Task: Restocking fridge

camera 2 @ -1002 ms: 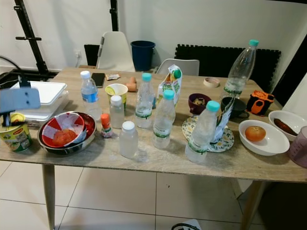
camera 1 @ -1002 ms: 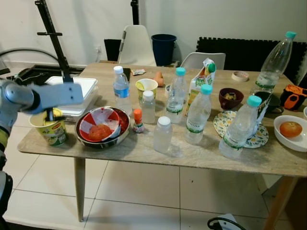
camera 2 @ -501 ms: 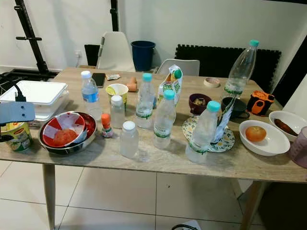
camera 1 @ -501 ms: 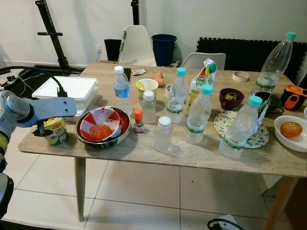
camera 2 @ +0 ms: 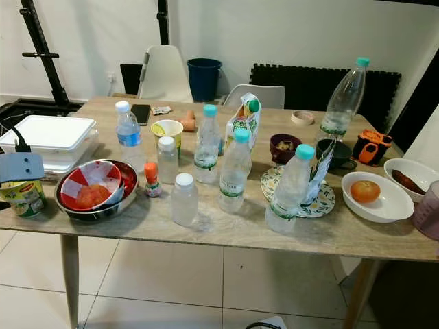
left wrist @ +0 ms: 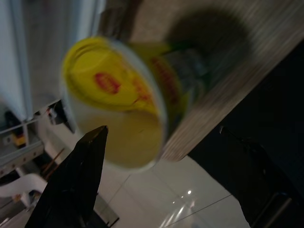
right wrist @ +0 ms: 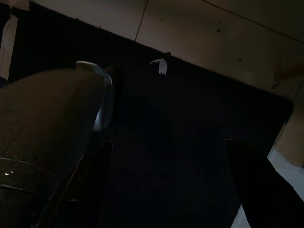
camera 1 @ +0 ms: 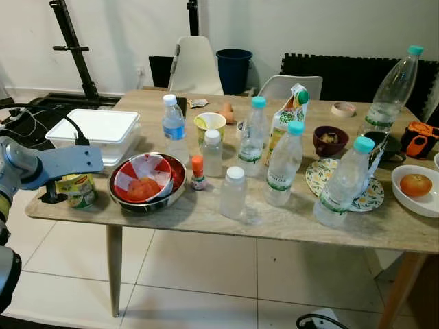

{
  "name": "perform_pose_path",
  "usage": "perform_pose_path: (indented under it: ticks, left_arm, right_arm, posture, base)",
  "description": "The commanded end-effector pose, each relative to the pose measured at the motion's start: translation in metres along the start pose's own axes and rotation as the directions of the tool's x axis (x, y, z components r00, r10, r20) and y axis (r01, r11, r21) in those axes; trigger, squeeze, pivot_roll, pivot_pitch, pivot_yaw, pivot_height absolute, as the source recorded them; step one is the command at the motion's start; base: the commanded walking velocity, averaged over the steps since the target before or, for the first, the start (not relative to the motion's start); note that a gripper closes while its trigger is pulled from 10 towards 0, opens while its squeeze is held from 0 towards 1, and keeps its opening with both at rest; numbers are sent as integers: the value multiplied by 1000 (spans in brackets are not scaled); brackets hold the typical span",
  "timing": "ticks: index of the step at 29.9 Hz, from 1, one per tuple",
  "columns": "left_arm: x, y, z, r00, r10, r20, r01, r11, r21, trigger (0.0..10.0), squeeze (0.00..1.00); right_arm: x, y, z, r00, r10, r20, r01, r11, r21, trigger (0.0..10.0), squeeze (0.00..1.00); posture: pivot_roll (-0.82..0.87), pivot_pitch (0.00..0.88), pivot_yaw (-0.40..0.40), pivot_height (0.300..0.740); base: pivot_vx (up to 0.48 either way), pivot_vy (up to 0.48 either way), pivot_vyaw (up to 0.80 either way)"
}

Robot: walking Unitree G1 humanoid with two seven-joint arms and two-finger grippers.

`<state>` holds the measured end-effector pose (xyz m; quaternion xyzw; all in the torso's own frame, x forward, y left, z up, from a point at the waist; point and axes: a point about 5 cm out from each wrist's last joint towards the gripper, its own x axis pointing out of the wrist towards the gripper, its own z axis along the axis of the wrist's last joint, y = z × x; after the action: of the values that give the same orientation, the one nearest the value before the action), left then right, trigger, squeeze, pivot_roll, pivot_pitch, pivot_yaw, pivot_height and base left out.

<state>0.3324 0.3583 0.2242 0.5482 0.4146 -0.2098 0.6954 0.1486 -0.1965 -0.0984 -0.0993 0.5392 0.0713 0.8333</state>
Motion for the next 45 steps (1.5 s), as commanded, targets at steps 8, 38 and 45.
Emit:
perform_pose_path:
  ticks: [8,38,45]
  left_arm:
    - [12,-5,12,1000,-5,16,5,1000,26,10000,0]
    - [17,-6,14,1000,-9,7,9,999,40,0,0]
    - [22,-13,12,999,-39,8,39,999,21,0,0]
  right_arm:
    - [0,-1,-1,1000,-2,-11,2,1000,-9,10000,0]
    - [0,0,0,1000,-2,-8,2,1000,3,10000,0]
    - [0,0,0,1000,-2,-10,2,1000,5,10000,0]
  posture:
    - [-20,0,-16,740]
    - [-26,0,-13,740]
    - [-25,0,-12,740]
  base:
    - [0,0,0]
    - [0,0,0]
    - [0,0,0]
